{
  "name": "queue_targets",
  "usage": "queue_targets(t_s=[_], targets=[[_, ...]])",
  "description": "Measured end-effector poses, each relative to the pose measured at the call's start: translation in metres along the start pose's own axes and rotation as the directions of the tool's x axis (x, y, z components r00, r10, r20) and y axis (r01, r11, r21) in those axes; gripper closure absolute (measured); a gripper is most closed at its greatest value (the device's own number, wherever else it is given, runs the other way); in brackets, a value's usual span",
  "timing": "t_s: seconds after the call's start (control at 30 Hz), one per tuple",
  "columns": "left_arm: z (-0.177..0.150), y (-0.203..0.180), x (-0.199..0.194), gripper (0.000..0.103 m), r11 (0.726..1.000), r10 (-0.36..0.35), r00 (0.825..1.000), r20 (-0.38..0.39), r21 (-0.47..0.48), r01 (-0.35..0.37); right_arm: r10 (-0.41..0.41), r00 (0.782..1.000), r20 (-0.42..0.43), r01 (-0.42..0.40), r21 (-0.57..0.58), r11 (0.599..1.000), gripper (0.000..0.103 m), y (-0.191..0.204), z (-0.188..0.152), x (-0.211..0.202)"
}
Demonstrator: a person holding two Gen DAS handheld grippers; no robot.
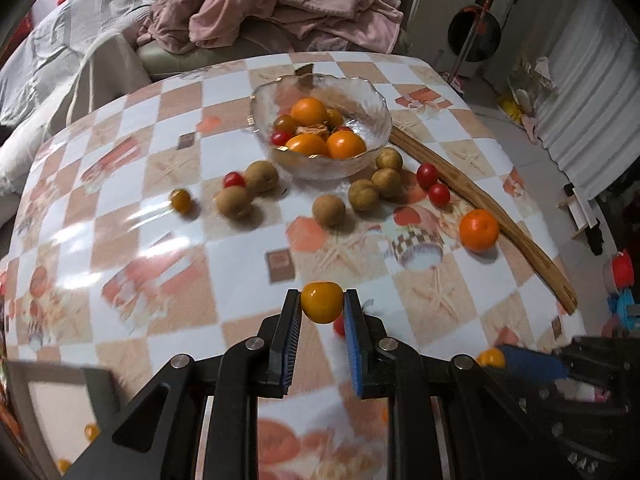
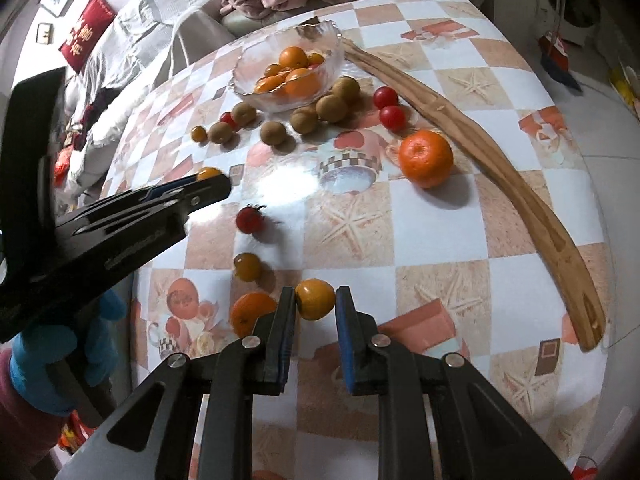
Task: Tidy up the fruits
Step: 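Carry both yellow tomatoes over the white tray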
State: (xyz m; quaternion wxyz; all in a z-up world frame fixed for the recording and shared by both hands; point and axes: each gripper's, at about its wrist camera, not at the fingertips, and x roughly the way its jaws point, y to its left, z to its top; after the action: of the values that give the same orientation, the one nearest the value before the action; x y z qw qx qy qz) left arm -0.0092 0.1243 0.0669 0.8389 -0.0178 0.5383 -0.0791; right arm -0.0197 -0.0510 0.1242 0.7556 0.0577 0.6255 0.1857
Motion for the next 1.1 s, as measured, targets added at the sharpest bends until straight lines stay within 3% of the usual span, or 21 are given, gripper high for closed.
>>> queue_targets(t_s=[0.47, 0.8, 1.1], targets=[[-0.076, 0.075, -0.083, 0.080, 0.986, 0.066, 0.997, 0.028, -0.156, -0.061, 0.031, 0.999, -0.036, -0.036, -0.151, 0.988, 0.081, 0.091, -0.007, 0.002], [-0.145, 0.154, -0.124, 0.080, 0.935, 0.176, 0.984, 0.003, -0.313, -0.167, 0.089, 0.992, -0.092, -0.114, -0.309, 0.944, 0.081, 0.194, -0.011, 0.028], [-0.199, 0.195, -0.126, 0.080, 0.883, 0.211, 0.976, -0.058, -0.416, -0.216, 0.114, 0.980, -0.163, -0.171, -0.401, 0.900, 0.081, 0.263, -0.022, 0.061]])
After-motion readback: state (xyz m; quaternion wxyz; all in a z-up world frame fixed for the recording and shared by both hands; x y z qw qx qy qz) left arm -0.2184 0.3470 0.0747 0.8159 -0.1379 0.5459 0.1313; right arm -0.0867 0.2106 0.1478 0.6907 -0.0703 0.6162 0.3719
